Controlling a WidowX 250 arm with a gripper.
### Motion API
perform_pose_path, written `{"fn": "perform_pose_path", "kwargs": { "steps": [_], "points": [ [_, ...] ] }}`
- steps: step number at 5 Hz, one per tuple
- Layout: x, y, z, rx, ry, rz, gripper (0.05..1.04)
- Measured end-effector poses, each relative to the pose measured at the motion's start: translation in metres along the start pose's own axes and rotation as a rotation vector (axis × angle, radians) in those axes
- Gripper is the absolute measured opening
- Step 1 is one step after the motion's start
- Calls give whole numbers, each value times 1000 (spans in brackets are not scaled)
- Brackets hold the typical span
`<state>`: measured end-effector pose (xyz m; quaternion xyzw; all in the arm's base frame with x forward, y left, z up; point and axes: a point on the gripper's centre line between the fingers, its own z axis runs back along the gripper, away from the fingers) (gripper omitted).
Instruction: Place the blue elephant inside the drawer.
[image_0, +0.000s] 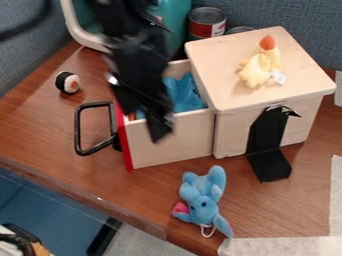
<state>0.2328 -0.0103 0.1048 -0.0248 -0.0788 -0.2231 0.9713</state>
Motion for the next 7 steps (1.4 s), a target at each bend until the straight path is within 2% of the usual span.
{"fn": "perform_pose_path", "kwargs": {
  "steps": [1,2,3,4,5,6,7],
  "points": [
    [7,-38,-12,13,27,-53,999],
    [1,-57,-33,39,70,-88,999],
    [-10,-59,-61,68,146,-97,999],
    [-16,-56,-84,72,198,-81,962],
    [-16,-55,-96,58,193,-62,681],
    [-16,-48,-84,31,174,-31,375],
    [-9,-36,-57,14,90,4,162]
  ]
}}
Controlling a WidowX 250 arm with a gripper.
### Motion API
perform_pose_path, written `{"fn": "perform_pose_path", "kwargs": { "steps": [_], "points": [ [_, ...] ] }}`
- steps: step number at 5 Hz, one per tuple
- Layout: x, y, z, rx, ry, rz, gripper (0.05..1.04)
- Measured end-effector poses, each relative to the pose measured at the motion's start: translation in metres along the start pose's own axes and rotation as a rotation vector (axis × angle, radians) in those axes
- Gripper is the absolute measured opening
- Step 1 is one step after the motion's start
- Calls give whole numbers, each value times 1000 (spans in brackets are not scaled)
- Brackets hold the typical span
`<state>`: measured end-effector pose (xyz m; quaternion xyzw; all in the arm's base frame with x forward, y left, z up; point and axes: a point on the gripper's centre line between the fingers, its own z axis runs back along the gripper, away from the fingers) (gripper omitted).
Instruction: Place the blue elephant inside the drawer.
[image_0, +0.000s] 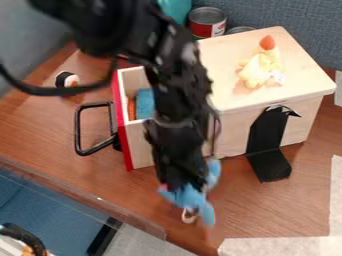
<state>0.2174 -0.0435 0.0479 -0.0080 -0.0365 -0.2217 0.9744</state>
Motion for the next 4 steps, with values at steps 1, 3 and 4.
{"fn": "perform_pose_path", "kwargs": {
  "steps": [1,3,4],
  "points": [
    [-2,22,27,-28,-51,50,69],
    [-23,100,70,-56,-138,240,52],
    [-31,155,84,-38,-172,403,52]
  ]
}}
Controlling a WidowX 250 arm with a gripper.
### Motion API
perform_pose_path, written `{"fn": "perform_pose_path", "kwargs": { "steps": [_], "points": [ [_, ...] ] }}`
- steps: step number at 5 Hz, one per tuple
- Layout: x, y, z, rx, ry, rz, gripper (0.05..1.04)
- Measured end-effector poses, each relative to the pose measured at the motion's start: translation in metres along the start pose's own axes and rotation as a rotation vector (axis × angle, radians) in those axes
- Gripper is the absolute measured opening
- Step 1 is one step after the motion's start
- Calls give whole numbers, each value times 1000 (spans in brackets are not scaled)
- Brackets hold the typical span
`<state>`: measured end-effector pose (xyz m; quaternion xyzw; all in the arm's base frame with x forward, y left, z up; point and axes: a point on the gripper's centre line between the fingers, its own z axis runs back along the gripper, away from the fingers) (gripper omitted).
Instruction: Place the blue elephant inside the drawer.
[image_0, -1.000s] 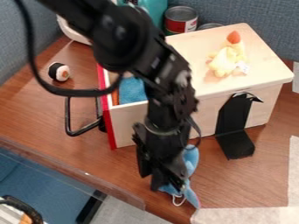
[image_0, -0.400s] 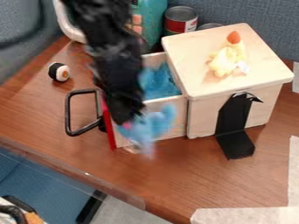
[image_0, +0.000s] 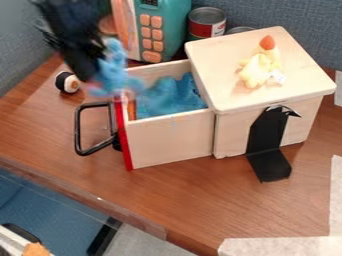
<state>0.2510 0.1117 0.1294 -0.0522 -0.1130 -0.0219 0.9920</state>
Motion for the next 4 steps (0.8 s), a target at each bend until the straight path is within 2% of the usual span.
{"fn": "perform_pose_path", "kwargs": {
  "steps": [1,2,3,4],
  "points": [
    [8,47,13,23,-29,93,51],
    [6,72,-1,78,15,143,51],
    [-4,88,-25,131,111,167,51],
    [-13,101,-39,181,176,185,51]
  ]
}}
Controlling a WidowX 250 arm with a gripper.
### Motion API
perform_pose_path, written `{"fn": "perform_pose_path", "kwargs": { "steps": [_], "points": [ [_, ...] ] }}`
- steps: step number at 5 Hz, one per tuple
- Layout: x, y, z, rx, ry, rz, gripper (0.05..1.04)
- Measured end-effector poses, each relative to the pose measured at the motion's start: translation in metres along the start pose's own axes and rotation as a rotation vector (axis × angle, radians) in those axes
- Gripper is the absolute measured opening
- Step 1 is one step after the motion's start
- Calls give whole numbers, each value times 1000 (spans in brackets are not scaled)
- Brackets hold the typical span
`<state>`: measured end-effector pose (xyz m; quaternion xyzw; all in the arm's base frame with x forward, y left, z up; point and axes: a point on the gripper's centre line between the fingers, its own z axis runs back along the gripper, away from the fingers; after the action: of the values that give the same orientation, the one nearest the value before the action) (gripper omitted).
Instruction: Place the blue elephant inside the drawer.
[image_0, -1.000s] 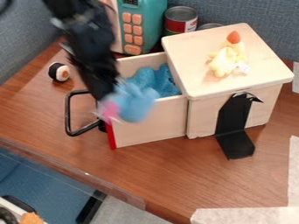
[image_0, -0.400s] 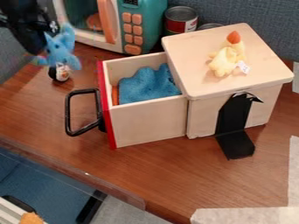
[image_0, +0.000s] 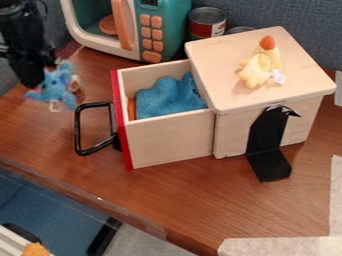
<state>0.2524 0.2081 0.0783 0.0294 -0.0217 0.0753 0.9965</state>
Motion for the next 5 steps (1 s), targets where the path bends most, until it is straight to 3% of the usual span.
{"fn": "perform_pose_path", "kwargs": {
  "steps": [1,2,3,4,5],
  "points": [
    [3,23,-35,44,75,81,51],
    [-1,38,-54,62,159,113,64],
    [-1,41,-55,75,173,114,199],
    [-1,41,-53,40,153,122,447],
    [4,47,-7,26,4,138,757]
  ]
}}
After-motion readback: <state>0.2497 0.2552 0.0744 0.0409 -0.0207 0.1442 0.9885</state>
